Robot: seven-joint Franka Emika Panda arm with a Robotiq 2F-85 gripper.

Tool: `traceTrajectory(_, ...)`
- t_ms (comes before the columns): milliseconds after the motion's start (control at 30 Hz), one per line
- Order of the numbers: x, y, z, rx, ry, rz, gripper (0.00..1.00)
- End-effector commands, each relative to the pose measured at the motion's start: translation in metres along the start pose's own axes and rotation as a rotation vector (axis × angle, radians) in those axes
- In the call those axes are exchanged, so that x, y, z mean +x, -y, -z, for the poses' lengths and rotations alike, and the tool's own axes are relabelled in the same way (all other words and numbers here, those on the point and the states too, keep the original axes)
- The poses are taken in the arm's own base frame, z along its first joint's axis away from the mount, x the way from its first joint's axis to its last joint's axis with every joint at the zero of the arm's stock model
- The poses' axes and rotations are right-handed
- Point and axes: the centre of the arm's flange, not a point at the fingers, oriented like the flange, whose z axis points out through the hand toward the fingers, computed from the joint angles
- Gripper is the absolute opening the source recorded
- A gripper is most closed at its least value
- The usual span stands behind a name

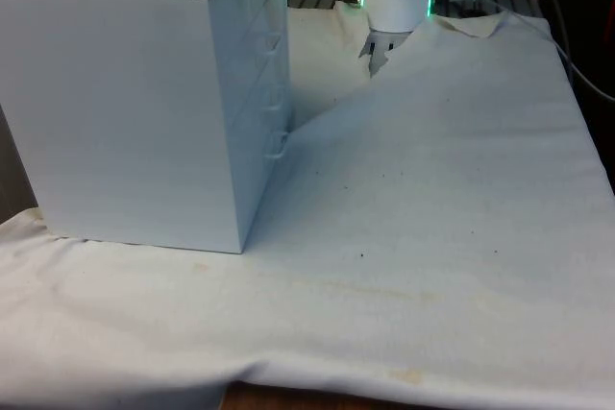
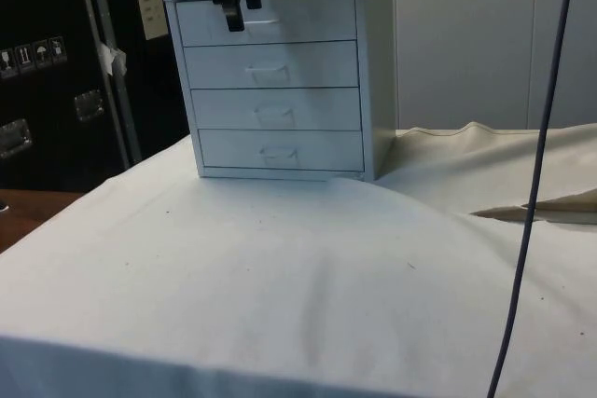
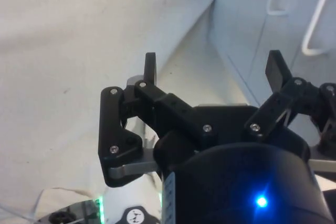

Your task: Open the drawer, then close it.

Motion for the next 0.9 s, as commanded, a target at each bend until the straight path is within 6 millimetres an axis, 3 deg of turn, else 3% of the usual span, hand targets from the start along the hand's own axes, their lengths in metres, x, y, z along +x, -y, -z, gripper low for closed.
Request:
traceTrajectory(0, 0.002, 0.001, 0.000, -0.023, -0.010, -0.001, 1.00)
traceTrajectory(867, 0.014, 0.001, -0.038, -0.131, -0.032, -0.054, 1.00)
